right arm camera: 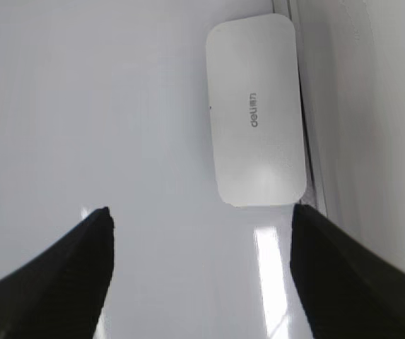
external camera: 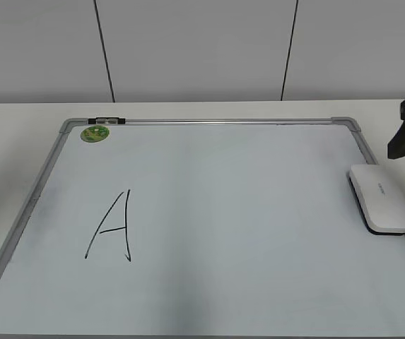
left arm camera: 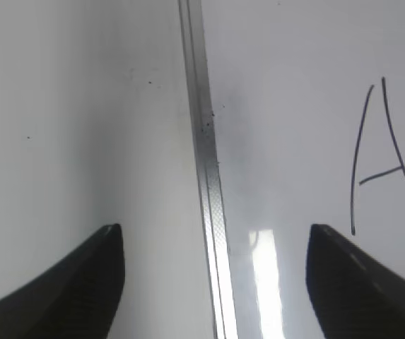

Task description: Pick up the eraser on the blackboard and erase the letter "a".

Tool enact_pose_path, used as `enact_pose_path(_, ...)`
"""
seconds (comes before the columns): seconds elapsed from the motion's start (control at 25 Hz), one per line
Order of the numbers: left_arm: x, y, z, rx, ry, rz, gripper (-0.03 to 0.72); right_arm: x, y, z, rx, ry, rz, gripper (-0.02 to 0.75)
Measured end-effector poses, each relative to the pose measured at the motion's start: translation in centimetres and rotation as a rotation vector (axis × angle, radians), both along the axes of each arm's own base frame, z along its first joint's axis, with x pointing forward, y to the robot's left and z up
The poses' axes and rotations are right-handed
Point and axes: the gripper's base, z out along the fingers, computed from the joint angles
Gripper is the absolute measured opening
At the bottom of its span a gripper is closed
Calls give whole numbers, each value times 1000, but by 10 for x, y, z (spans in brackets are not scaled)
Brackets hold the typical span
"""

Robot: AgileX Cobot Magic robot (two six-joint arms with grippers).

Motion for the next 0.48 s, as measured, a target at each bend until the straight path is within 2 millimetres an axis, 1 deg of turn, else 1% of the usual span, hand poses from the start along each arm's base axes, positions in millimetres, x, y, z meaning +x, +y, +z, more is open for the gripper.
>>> enact_pose_path(0.12, -25, -1, 3, -2, -61, -22, 588, -18, 6, 6, -3, -43, 24, 575)
enact_pose_path(0.28, -56, 6, 6, 17, -108, -29, 588, -48, 8, 18, -14, -120, 47, 575)
enact_pose_path(0.48, -108, 15, 19, 8, -236, -29, 588, -101, 7, 22, -14, -212, 47, 575)
